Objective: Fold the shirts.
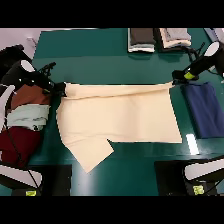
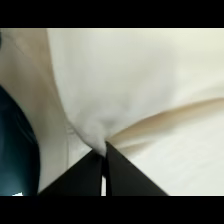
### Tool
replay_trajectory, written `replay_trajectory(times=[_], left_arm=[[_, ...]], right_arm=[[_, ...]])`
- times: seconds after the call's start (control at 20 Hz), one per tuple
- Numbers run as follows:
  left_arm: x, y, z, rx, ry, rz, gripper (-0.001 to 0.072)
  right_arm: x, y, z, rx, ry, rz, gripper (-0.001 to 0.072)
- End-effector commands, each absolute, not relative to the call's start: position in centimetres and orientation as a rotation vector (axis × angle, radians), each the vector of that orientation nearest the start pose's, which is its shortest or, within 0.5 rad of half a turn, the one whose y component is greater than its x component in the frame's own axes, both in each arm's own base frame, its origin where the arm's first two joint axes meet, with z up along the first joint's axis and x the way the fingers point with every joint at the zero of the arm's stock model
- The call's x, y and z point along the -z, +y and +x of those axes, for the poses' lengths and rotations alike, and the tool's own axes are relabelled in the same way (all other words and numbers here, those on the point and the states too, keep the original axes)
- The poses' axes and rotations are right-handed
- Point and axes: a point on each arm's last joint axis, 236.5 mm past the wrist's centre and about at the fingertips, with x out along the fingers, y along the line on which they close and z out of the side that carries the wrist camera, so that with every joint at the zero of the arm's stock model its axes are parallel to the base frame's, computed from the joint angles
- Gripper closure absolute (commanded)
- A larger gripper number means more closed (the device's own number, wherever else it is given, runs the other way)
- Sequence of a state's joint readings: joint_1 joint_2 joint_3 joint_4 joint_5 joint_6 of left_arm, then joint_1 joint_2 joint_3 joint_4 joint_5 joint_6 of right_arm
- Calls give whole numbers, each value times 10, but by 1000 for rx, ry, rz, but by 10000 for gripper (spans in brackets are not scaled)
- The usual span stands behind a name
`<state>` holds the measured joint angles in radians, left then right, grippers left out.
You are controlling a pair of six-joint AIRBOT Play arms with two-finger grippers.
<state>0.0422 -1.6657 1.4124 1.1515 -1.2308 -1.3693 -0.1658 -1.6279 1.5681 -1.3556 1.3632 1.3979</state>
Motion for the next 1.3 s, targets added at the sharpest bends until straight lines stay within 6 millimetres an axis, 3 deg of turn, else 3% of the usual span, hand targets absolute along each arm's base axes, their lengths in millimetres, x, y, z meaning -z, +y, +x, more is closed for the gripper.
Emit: replay_trajectory(times=[0.0, 0.05, 0.1, 0.15, 0.2, 0.25, 0.35, 0.45, 0.65, 0.75, 0.85, 0.95, 1.1, 1.25], left_arm=[[65, -75, 419, 328, 1469, -294, 684], [64, -75, 418, 329, 1471, -294, 682], [64, -75, 418, 329, 1472, -294, 585], [63, -75, 418, 322, 1471, -304, 251], [60, -75, 419, 316, 1468, -310, 165], [55, -75, 419, 315, 1466, -313, 220], [31, -70, 421, 310, 1413, -276, 217], [8, -57, 409, 276, 1370, -200, 218], [5, -49, 336, 238, 1407, -169, 217], [15, -51, 295, 226, 1443, -190, 217], [26, -54, 262, 207, 1473, -220, 217], [34, -55, 241, 191, 1490, -243, 217], [40, -57, 230, 184, 1508, -261, 217], [41, -56, 231, 183, 1503, -261, 217]], right_arm=[[25, -19, 427, -84, 1409, 200, 693], [27, -19, 424, -79, 1412, 206, 692], [27, -17, 421, -83, 1413, 212, 652], [26, -17, 421, -83, 1411, 213, 420], [23, -16, 422, -85, 1408, 213, 319], [17, -16, 419, -88, 1408, 211, 319], [7, -16, 402, -102, 1417, 189, 319], [6, -27, 370, -81, 1436, 204, 320], [34, -49, 261, -7, 1602, 350, 318], [54, -54, 210, 43, 1667, 458, 189], [71, -53, 174, 76, 1696, 559, 184], [83, -46, 154, 84, 1701, 627, 194], [96, -29, 147, 58, 1701, 673, 209], [102, -14, 163, 19, 1649, 666, 285]])
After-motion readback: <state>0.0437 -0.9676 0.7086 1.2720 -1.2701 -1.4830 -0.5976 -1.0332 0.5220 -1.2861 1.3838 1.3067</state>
